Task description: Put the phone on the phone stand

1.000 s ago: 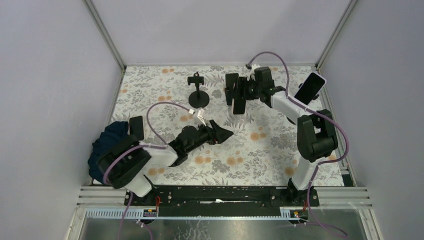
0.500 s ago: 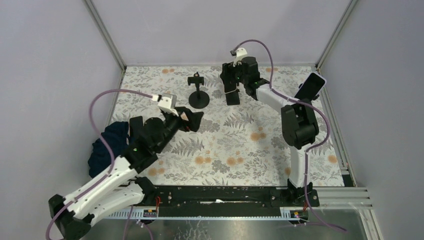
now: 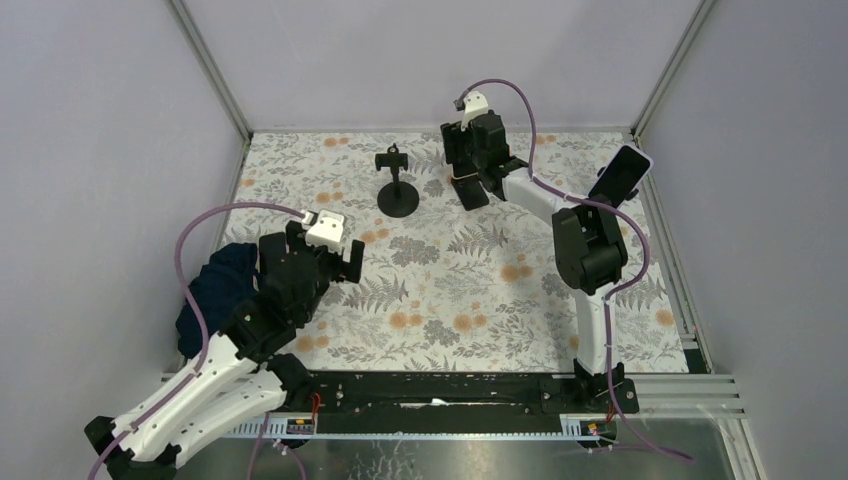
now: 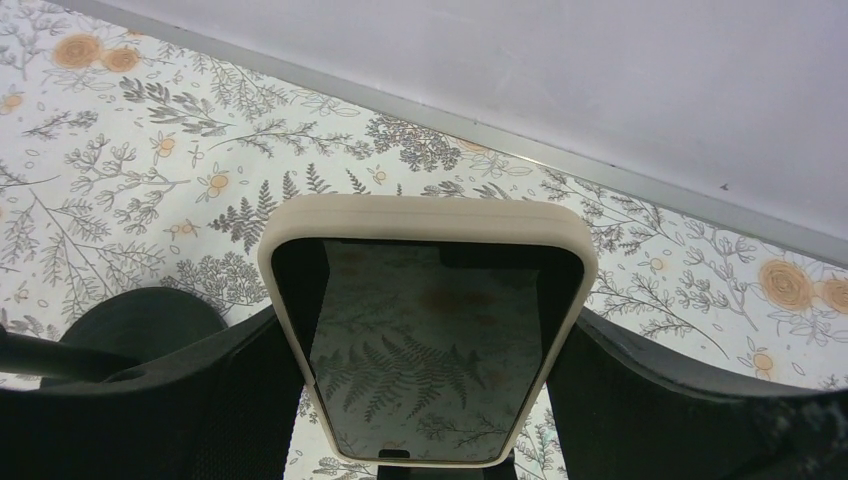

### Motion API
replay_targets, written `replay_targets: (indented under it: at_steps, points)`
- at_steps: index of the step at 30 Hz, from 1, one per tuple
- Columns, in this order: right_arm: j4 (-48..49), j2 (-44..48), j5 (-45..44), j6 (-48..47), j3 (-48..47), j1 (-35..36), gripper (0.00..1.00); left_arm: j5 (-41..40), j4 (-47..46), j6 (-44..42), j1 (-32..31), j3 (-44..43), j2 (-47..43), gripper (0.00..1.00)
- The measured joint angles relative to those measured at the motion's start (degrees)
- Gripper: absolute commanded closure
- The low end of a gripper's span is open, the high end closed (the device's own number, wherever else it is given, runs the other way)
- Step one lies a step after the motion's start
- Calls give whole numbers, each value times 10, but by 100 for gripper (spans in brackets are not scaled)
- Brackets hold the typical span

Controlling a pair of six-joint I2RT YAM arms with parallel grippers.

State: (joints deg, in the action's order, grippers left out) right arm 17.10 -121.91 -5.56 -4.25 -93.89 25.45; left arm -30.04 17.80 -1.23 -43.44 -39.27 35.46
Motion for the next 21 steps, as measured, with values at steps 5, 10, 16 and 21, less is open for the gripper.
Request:
replay_targets:
  at_steps: [5,10,16,21]
  points:
    - [0,0,-14,-11,0,7,76,-11,12,-10,0,26,-12,3]
    - [-1,0,-8,-28,0,10,76,-14,10,-12,0,37,-42,2]
    - [-10,0,7,-43,0,7,76,-14,10,-13,0,40,-41,2]
    - [-14,0,7,-50,12,7,76,-13,10,-13,0,40,-35,2]
